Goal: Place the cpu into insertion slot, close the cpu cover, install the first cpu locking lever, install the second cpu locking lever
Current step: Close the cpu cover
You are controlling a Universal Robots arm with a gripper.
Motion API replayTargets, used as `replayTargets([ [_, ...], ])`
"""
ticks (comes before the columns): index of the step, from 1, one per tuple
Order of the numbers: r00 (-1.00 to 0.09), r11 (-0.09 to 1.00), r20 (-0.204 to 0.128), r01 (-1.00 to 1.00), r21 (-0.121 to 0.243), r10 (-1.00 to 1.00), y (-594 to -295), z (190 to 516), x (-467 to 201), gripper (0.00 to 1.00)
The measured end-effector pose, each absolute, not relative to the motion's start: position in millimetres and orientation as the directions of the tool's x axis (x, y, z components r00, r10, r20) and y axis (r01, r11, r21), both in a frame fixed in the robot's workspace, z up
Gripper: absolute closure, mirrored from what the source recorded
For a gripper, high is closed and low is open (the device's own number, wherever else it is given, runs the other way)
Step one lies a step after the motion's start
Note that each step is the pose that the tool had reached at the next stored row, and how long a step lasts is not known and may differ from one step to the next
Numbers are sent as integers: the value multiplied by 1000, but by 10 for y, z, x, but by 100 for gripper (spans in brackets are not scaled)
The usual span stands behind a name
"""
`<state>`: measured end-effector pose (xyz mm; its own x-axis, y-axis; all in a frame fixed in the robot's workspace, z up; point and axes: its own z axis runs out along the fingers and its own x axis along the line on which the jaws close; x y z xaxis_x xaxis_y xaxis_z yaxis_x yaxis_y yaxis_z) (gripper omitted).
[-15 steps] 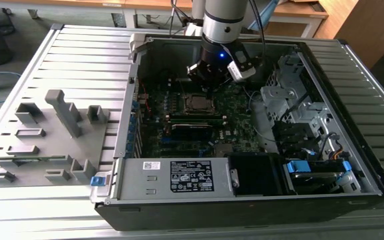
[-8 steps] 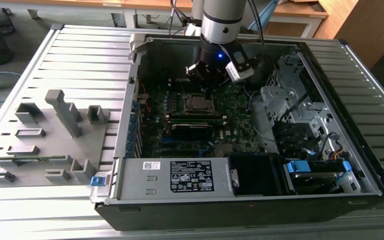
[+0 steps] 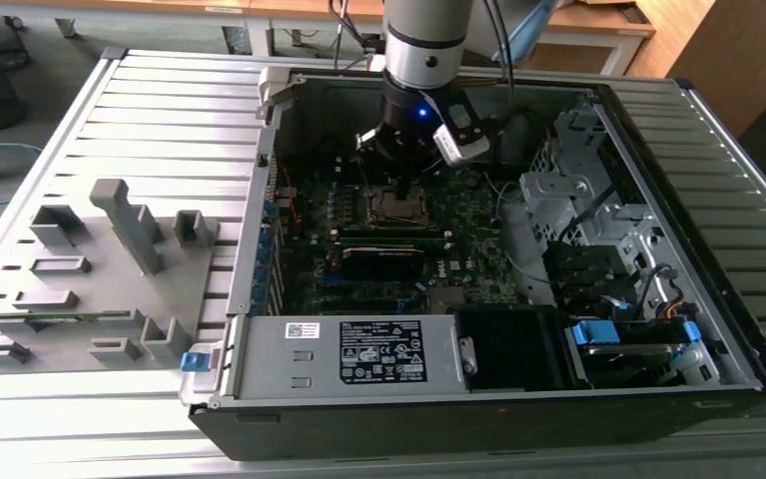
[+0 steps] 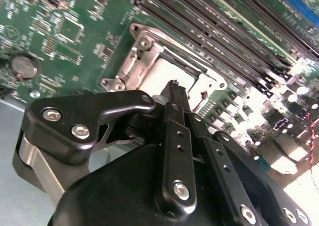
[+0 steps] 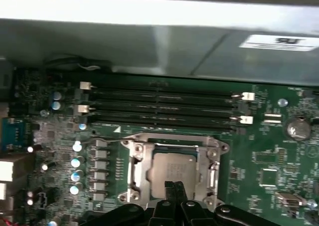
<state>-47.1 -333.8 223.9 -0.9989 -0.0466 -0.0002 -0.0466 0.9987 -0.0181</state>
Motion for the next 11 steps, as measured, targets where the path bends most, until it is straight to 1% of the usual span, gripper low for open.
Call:
replayTargets([
  [11,-999,999,0,-47,-18,-47,-3338,2214,-671,89],
])
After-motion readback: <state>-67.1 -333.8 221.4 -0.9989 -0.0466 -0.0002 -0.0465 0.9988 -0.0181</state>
